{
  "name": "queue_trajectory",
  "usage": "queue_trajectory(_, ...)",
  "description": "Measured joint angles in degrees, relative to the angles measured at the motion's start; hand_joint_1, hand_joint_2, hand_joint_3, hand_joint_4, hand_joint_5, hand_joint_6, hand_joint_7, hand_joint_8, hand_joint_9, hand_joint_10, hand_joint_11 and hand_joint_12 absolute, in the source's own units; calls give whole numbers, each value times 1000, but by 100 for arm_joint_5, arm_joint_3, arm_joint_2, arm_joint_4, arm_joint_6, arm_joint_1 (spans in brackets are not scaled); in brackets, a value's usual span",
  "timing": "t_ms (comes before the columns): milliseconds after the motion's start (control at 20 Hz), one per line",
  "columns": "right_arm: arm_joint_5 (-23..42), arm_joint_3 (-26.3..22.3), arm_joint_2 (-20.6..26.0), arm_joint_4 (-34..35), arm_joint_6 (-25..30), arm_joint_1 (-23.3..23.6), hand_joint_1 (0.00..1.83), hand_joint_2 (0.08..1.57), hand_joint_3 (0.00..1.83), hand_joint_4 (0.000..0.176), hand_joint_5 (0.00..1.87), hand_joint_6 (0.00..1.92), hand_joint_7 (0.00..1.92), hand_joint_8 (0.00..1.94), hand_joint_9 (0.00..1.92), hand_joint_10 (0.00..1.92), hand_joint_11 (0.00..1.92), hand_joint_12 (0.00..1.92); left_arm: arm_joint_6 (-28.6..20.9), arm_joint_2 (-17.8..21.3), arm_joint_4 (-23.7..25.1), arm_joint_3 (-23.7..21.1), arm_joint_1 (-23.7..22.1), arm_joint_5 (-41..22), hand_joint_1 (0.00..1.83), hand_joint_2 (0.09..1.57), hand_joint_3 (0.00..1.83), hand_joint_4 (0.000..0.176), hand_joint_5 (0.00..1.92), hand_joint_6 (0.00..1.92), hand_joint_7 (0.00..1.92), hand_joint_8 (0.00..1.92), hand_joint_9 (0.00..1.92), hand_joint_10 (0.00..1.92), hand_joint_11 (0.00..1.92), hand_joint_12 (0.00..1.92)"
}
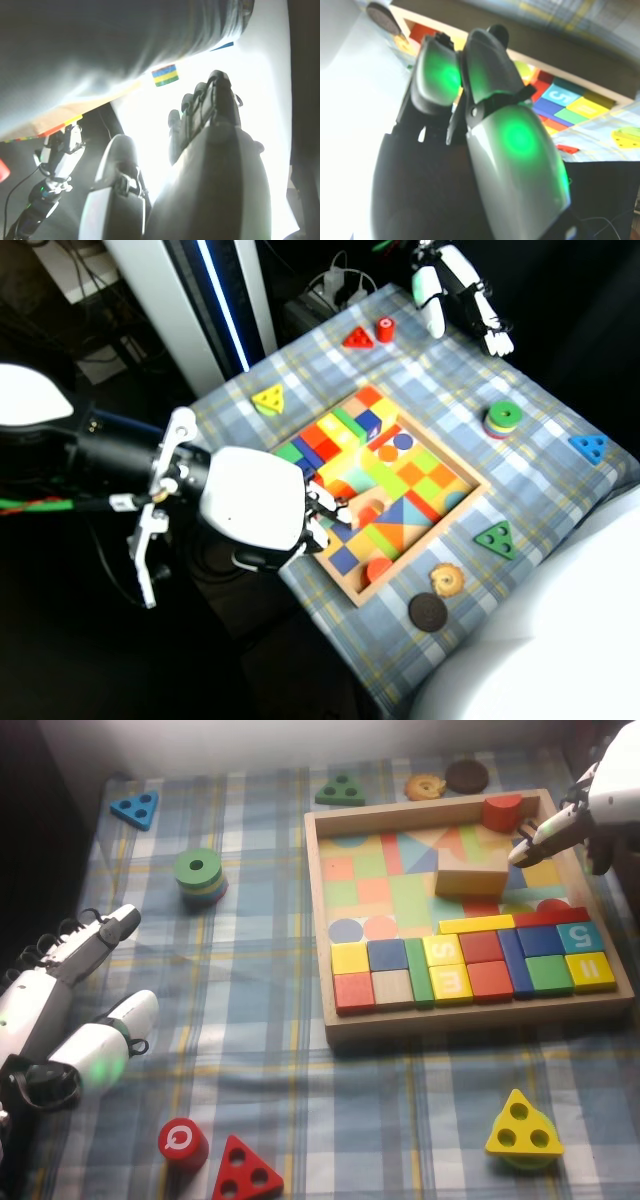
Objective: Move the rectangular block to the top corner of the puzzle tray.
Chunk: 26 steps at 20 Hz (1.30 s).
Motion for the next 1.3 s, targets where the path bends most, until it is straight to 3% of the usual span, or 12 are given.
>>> queue_trajectory(200,4,0,-7,-11,0,0,1619,1186,4,38,414,1,1213,1941,1398,1921,1465,1921,0,0,-2,0,0,2,613,1408,0,61,281,2,185,2,71,5,0,0)
queue_trajectory(350,2,0,-7,-9,0,2,1639,1188,2,23,390,1,1209,1941,1401,1921,1469,1921,-2,0,-2,0,0,2,599,1414,1,64,280,3,195,5,86,9,0,0)
queue_trajectory(450,9,0,-7,-22,0,26,1627,1200,6,13,388,0,1211,1941,1417,1921,1479,1921,0,0,-4,0,0,2,605,1419,3,84,257,0,173,1,60,2,0,0)
queue_trajectory(600,-4,-31,-2,-9,0,46,1657,1190,0,11,394,3,1250,1941,1459,1921,1524,1921,0,0,-2,0,0,4,564,1421,2,60,262,4,178,5,69,5,0,0)
queue_trajectory(700,13,-42,-2,-13,0,46,1655,1191,0,25,403,5,1251,1941,1462,1921,1525,1921,-2,0,-7,0,0,9,565,1421,1,67,263,2,166,0,57,0,0,0)
queue_trajectory(800,-2,-59,-2,-11,0,48,1678,1183,0,3,414,5,1255,1941,1471,1921,1532,1921,-2,0,-2,0,0,9,571,1421,1,62,267,3,170,2,58,1,0,0)
queue_trajectory(850,20,-66,-2,-28,0,79,1607,1215,8,14,382,6,1199,1941,1421,1921,1490,1921,0,0,-4,0,0,9,570,1420,0,57,273,5,182,6,66,4,0,0)
queue_trajectory(900,20,-66,-2,-13,0,87,1595,1221,9,2,365,1,1184,1941,1405,1921,1473,1921,0,0,-9,0,0,11,572,1421,1,56,273,5,185,7,68,5,0,0)
queue_trajectory(950,13,-66,-2,-4,0,125,1598,1222,7,5,347,2,1200,1941,1417,1921,1492,1921,0,0,-4,0,0,9,587,1414,0,53,272,3,180,4,72,5,0,0)
queue_trajectory(1000,2,-66,-2,13,-2,140,1604,1222,5,31,345,2,1199,1941,1430,1921,1505,1921,-2,0,-2,0,0,13,588,1411,0,52,276,4,185,5,79,8,0,0)
queue_trajectory(1150,28,-70,-2,-9,0,142,1658,1203,0,7,347,0,1237,1941,1454,1921,1516,1921,-2,0,-7,0,0,13,557,1420,2,57,269,0,181,1,75,4,0,0)
queue_trajectory(1300,35,-92,-2,-59,0,142,1699,1181,0,7,344,0,1235,1941,1435,1921,1494,1921,0,0,7,0,0,13,560,1418,0,60,267,1,180,1,72,2,0,0)
